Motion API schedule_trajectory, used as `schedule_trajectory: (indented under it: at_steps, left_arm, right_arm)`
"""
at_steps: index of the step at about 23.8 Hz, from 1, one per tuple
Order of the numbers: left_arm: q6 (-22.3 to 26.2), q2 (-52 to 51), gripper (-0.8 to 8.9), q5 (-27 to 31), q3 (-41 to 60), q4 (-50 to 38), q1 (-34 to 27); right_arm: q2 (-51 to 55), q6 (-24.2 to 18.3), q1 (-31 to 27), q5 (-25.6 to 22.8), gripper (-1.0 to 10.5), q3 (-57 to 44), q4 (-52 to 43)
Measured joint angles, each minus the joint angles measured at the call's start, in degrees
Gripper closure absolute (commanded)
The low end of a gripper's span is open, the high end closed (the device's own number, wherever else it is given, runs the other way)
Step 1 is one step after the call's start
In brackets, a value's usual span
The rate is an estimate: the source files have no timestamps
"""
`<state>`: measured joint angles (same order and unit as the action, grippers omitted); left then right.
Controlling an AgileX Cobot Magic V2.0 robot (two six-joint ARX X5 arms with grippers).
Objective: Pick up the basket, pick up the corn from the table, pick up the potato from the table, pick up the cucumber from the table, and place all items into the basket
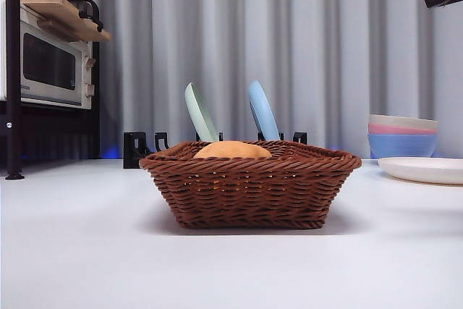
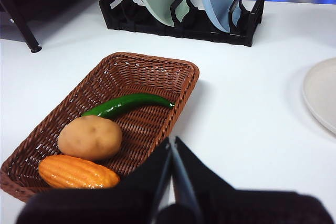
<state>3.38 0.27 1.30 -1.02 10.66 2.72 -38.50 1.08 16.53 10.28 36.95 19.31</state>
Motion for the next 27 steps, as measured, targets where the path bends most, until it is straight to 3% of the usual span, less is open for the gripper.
schedule_trajectory:
  at_steps: [22, 24, 27]
  left_arm:
    - [-1.03, 0.00, 8.16, -0.20, 0.00, 0.02, 0.00]
    - [-1.03, 0.00, 8.16, -0.20, 0.00, 0.02, 0.00]
    - [-1.03, 0.00, 8.16, -0.20, 0.00, 0.02, 0.00]
  right_arm:
    - [0.00, 0.00, 0.00, 0.00, 9.5, 0.00, 0.00]
    - [0.00, -1.27, 0.00, -0.76, 9.5, 0.00, 0.20]
    - [0.00, -7.17, 0.00, -4.39, 9.5, 0.00, 0.83]
